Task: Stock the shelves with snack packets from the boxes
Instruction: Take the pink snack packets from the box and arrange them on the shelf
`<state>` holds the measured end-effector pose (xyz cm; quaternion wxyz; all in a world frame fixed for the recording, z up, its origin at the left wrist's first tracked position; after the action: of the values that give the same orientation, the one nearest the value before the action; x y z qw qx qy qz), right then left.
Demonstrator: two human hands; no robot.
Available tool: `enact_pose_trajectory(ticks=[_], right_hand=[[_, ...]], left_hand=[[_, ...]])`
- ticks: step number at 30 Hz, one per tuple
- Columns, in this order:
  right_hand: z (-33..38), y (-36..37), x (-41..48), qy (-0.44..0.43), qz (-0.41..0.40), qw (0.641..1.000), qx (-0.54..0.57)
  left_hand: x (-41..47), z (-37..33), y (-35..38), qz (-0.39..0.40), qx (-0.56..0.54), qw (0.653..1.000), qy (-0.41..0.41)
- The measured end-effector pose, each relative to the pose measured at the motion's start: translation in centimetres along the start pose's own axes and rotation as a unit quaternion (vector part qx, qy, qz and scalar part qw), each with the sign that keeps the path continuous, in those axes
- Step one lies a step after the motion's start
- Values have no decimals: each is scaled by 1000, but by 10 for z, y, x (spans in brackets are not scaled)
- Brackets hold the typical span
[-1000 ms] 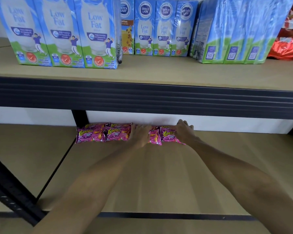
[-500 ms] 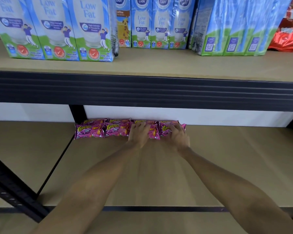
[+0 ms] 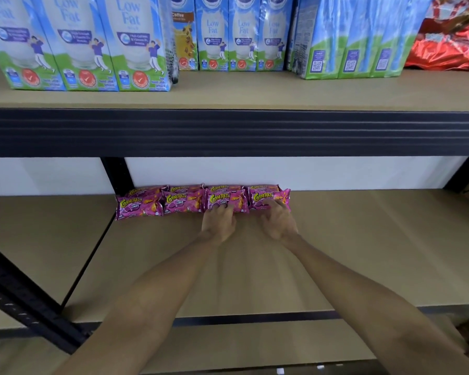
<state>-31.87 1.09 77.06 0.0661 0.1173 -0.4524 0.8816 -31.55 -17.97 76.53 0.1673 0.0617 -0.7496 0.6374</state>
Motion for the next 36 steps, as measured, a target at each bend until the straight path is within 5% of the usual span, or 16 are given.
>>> enact_pose_trajectory(ticks=[18,27,36], right_hand=[[-33,-47,-92,-77,-55,995,44],[-88,-97,-174,-151,1,981,122],[-150,-97,-289,-109,90,976,166]], left_hand=[[-86,-97,-29,-32,-96,995,-23],[-178,-179,-45,-81,-168,980,-66],[-284,-230,-15,66,-190,978,-59]])
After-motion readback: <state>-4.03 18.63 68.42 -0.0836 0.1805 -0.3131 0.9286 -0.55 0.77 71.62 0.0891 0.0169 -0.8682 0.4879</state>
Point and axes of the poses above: each hand's wrist, its own x-axis towards the middle knuckle, its own y-axis out of the palm, z = x × y, the point moved 1 cm from there along x, towards the middle knuckle, and after that the axes turned 7 degrees about -z, right-handed, at the moved point
